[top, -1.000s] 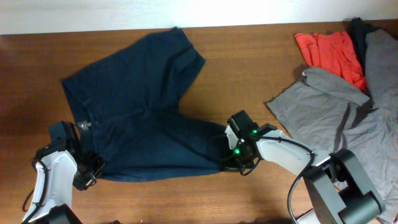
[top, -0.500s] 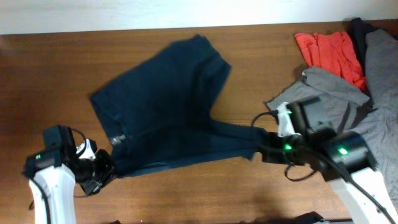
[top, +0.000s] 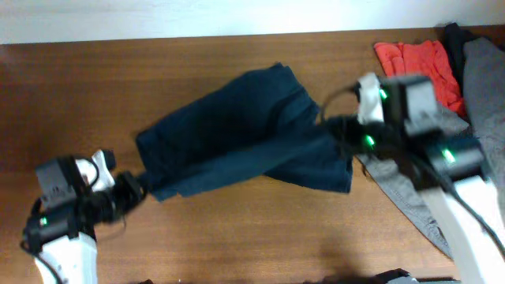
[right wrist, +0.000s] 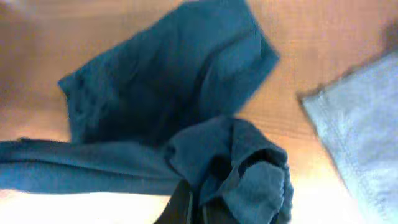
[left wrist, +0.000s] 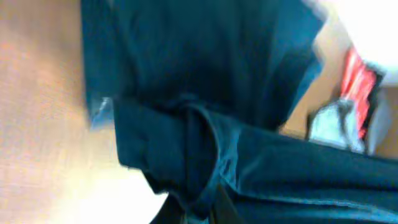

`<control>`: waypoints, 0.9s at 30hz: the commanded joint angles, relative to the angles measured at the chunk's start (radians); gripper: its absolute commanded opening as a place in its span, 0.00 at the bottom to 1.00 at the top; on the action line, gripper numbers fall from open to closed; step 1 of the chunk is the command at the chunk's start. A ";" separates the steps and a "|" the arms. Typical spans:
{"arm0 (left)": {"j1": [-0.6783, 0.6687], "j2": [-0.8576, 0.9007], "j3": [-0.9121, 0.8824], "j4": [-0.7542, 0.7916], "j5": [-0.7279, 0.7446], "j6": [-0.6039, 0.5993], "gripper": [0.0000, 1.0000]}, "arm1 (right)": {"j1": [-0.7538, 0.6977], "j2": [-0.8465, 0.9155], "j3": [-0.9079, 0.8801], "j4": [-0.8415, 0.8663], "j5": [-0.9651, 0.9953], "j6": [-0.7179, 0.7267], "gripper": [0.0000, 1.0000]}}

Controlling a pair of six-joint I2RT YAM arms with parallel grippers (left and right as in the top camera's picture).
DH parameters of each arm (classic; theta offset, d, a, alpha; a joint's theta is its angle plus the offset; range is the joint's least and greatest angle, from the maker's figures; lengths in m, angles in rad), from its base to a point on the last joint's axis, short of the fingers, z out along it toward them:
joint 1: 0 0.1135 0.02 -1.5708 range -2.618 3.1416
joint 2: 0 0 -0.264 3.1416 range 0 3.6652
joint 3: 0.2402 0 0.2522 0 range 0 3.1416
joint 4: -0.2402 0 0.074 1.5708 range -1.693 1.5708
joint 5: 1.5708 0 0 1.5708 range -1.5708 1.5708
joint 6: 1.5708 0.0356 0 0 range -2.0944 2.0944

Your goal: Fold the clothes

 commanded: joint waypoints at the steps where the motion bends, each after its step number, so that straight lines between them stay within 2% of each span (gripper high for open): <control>1: 0.029 0.119 0.013 0.217 -0.197 -0.076 0.00 | -0.053 0.147 0.063 0.151 0.283 -0.090 0.04; 3: 0.029 0.174 0.013 0.313 -0.197 -0.091 0.00 | -0.053 0.224 0.063 0.252 0.285 -0.104 0.04; 5: 0.027 0.272 0.013 0.441 -0.197 -0.123 0.02 | -0.053 0.348 0.063 0.391 0.287 -0.106 0.09; 7: 0.024 0.333 0.013 0.496 -0.197 -0.140 0.13 | -0.053 0.421 0.063 0.469 0.286 -0.105 0.15; 8: 0.016 0.392 0.013 0.542 -0.197 -0.139 0.25 | -0.053 0.500 0.063 0.551 0.286 -0.105 0.26; 9: 0.013 0.449 0.013 0.587 -0.198 -0.138 0.39 | -0.053 0.554 0.063 0.600 0.286 -0.105 0.63; 10: 0.012 0.501 0.013 0.634 -0.197 -0.138 0.57 | -0.053 0.612 0.063 0.636 0.286 -0.106 0.83; 11: 0.012 0.521 0.013 0.652 -0.196 -0.139 0.65 | -0.055 0.634 0.063 0.638 0.286 -0.105 0.86; 12: 0.012 0.546 0.013 0.674 -0.192 -0.139 0.77 | -0.058 0.654 0.063 0.627 0.281 -0.105 0.98; 13: 0.012 0.563 0.013 0.688 -0.192 -0.138 0.96 | -0.060 0.659 0.063 0.599 0.280 -0.105 0.99; 14: 0.012 0.565 0.013 0.689 -0.195 -0.137 0.99 | -0.060 0.657 0.063 0.579 0.282 -0.106 0.99; 16: 0.012 0.563 0.014 0.700 -0.195 -0.131 0.99 | -0.060 0.633 0.064 0.536 0.278 -0.106 0.99; 18: 0.012 0.563 0.018 0.724 -0.172 -0.131 0.99 | -0.057 0.583 0.064 0.470 0.191 -0.122 0.99; 22: 0.008 0.563 0.027 0.682 -0.032 -0.131 0.99 | -0.057 0.521 0.064 0.386 -0.008 -0.144 0.98; 24: -0.007 0.563 0.027 0.605 -0.022 -0.117 0.99 | -0.056 0.528 0.064 0.358 -0.172 -0.145 0.83; 26: -0.020 0.563 0.027 0.548 -0.023 -0.063 0.99 | -0.050 0.536 0.064 0.345 -0.226 -0.160 0.63; 27: -0.027 0.563 0.027 0.515 -0.023 -0.039 0.99 | -0.043 0.546 0.064 0.344 -0.262 -0.183 0.47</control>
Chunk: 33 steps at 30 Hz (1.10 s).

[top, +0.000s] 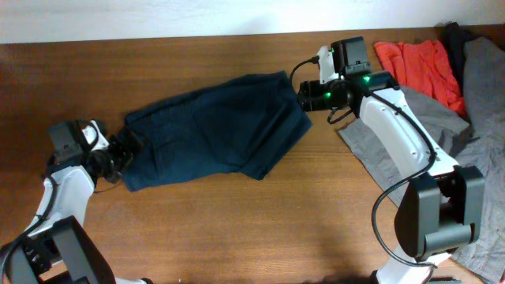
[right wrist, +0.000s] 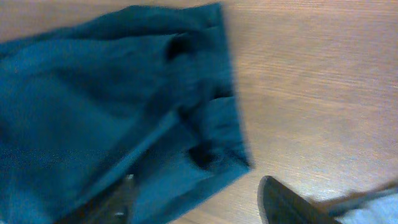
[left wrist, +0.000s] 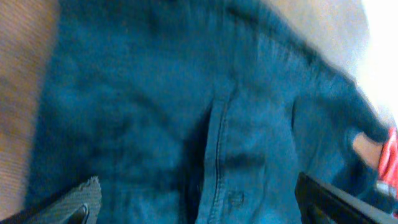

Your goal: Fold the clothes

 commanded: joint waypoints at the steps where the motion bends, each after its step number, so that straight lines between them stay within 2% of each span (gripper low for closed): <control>1: -0.025 -0.003 0.011 -0.067 0.040 0.074 0.99 | 0.022 0.014 0.016 -0.004 -0.208 -0.053 0.37; 2: -0.028 -0.003 0.011 -0.084 0.040 0.074 0.99 | 0.034 0.028 0.016 0.007 -0.249 -0.082 0.32; 11: -0.029 -0.003 0.011 -0.097 0.040 0.074 0.99 | 0.051 0.259 0.016 0.092 -0.275 -0.087 0.33; 13: -0.029 -0.003 0.011 -0.105 0.040 0.074 0.99 | 0.051 0.310 0.016 0.080 -0.136 -0.080 0.38; 15: -0.029 -0.003 0.011 -0.113 0.040 0.074 0.99 | 0.046 0.329 0.016 0.003 0.127 0.060 0.39; 17: -0.029 -0.003 0.011 -0.117 0.023 0.074 0.99 | 0.035 0.312 0.016 -0.050 0.212 0.129 0.39; 19: -0.029 -0.003 0.011 -0.117 0.004 0.074 0.99 | 0.026 0.265 0.017 -0.065 0.212 0.128 0.39; 21: -0.029 -0.003 0.011 -0.117 -0.002 0.074 0.99 | 0.027 0.184 0.028 -0.048 0.208 0.115 0.41; 24: -0.029 -0.003 0.011 -0.117 -0.002 0.074 0.99 | 0.048 0.083 0.082 0.042 0.117 -0.014 0.43; 33: -0.029 -0.003 0.011 -0.117 -0.018 0.074 0.99 | 0.068 0.175 0.098 0.184 -0.196 -0.152 0.38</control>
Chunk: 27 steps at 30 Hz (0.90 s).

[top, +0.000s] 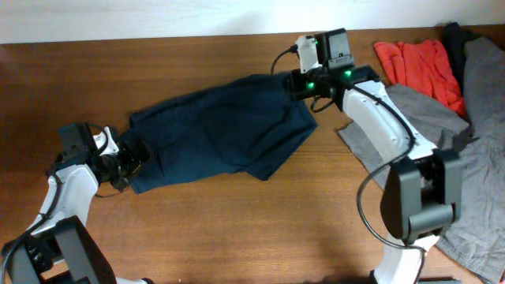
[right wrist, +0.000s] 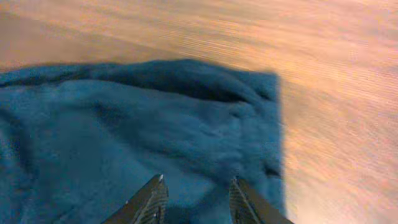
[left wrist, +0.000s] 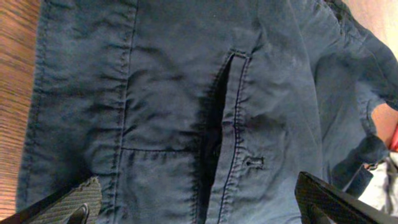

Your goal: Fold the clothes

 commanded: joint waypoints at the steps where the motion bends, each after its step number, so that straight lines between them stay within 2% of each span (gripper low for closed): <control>1: -0.002 -0.003 0.010 -0.001 -0.026 0.021 0.99 | 0.020 0.088 0.002 0.055 -0.189 -0.077 0.39; 6: -0.002 -0.003 0.010 -0.001 -0.026 0.021 0.99 | 0.024 0.165 0.002 0.130 -0.236 -0.076 0.39; 10: -0.002 -0.003 0.010 -0.003 -0.026 0.021 0.99 | 0.021 0.221 0.002 0.243 -0.227 -0.075 0.45; 13: -0.002 -0.003 0.010 -0.014 -0.026 0.021 0.99 | 0.014 0.287 0.002 0.388 0.028 0.069 0.50; 14: -0.002 -0.003 0.010 -0.017 -0.026 0.021 0.99 | 0.011 0.294 0.002 0.389 0.041 0.080 0.53; 15: -0.002 -0.003 0.010 -0.020 -0.026 0.021 0.99 | 0.002 0.299 0.002 0.378 0.044 0.089 0.64; 16: -0.002 -0.003 0.010 -0.019 -0.027 0.021 0.99 | -0.013 0.299 0.002 0.347 0.049 0.089 0.70; 18: -0.002 -0.003 0.010 -0.001 -0.039 0.046 0.99 | -0.044 0.283 0.002 0.300 0.048 0.090 0.73; 19: -0.002 -0.003 0.010 0.012 -0.061 0.069 0.99 | -0.063 0.262 0.003 0.274 0.047 0.090 0.78; 22: -0.002 -0.003 0.010 0.024 -0.113 0.117 0.99 | -0.108 0.166 0.012 0.215 0.040 0.089 0.99; 27: -0.002 -0.003 0.010 0.060 -0.193 0.149 0.99 | -0.109 -0.041 0.022 0.103 0.040 0.063 0.99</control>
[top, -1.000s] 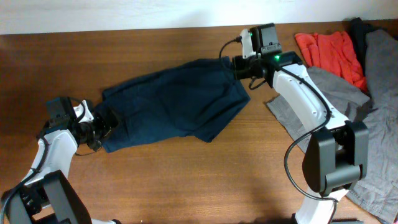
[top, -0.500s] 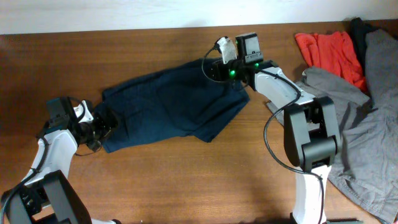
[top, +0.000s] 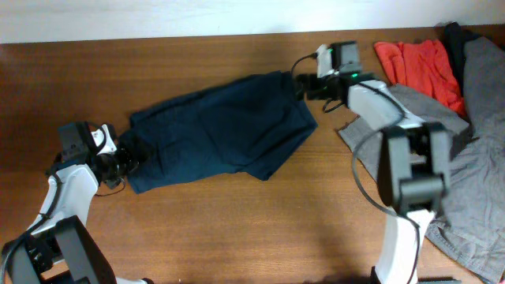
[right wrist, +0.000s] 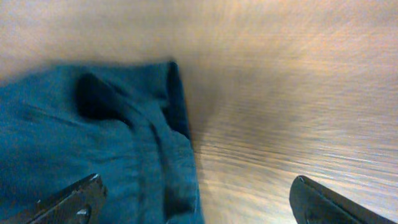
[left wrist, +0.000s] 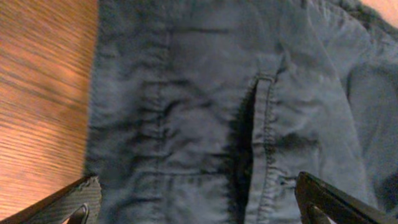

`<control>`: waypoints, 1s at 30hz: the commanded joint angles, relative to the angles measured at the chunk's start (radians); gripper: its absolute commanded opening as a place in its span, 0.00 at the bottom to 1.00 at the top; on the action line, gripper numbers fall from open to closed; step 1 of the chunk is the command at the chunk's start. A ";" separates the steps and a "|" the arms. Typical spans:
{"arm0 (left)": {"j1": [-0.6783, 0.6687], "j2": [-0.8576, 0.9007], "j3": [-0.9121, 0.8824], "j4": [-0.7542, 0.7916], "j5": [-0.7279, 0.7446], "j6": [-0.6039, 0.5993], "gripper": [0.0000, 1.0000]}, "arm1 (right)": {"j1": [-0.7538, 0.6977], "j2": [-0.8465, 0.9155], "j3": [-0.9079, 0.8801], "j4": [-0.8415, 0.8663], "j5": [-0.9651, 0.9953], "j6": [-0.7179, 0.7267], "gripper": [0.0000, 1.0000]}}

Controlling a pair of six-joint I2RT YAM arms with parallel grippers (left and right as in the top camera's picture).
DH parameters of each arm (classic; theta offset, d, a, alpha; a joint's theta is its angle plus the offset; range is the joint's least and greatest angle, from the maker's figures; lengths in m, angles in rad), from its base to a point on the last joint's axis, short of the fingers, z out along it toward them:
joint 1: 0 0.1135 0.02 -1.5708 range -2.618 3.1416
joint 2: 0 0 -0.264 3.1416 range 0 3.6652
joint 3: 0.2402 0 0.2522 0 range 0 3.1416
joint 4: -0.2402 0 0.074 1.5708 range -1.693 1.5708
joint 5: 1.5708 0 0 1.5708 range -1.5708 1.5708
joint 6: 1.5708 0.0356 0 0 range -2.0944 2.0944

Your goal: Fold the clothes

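A dark blue pair of shorts lies spread flat across the middle of the wooden table. My left gripper stands open at its left end. In the left wrist view the gripper has the waistband and fly between its wide-apart fingers, gripping nothing. My right gripper is open at the garment's far right corner. In the right wrist view the gripper straddles the cloth's edge, with bare wood on its right.
A red garment lies at the back right. Grey clothes are heaped along the right edge, with a dark piece behind them. A grey cloth reaches toward the shorts' right side.
My right gripper has shifted right from over the corner to the cloth's edge, and its fingers stand wider apart. The left wrist view now takes in the waistband's left edge. The shorts have not moved.
Both grippers were shut on the shorts, holding them stretched and partly bunched above the table. Then the shorts lay flat and both grippers were open at their ends. The right gripper then hovered over the far corner, and now stands beside it.
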 commanded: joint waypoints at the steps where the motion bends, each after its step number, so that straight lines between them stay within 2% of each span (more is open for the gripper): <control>1: -0.002 -0.003 0.010 0.032 -0.080 0.047 0.99 | 0.028 -0.233 0.025 -0.065 0.002 -0.026 0.99; 4: -0.001 -0.003 0.010 0.105 -0.083 0.047 0.99 | 0.057 -0.316 0.025 -0.236 0.002 -0.052 0.99; 10: -0.001 0.065 0.010 0.244 -0.127 0.047 0.99 | 0.063 -0.338 0.025 -0.467 0.001 -0.045 0.99; 17: -0.002 0.224 0.010 0.434 -0.124 0.047 0.98 | 0.063 -0.338 0.025 -0.521 0.001 -0.045 0.99; 22: -0.005 0.248 0.010 0.531 -0.071 0.047 0.97 | 0.063 -0.338 0.025 -0.531 0.002 -0.045 0.99; 23: -0.005 0.252 0.010 0.546 -0.042 0.047 0.93 | 0.063 -0.338 0.025 -0.531 0.001 -0.044 0.99; 25: -0.005 0.257 0.010 0.547 -0.029 0.047 0.63 | 0.063 -0.338 0.025 -0.531 0.001 -0.044 0.99; 26: -0.005 0.257 0.010 0.546 -0.029 0.047 0.54 | 0.063 -0.338 0.025 -0.531 0.001 -0.044 0.99; 27: -0.005 0.257 0.010 0.546 -0.029 0.047 0.35 | 0.064 -0.338 0.025 -0.531 0.001 -0.044 0.99; 30: -0.005 0.257 0.010 0.549 -0.019 0.047 0.07 | 0.063 -0.338 0.025 -0.522 0.002 -0.045 1.00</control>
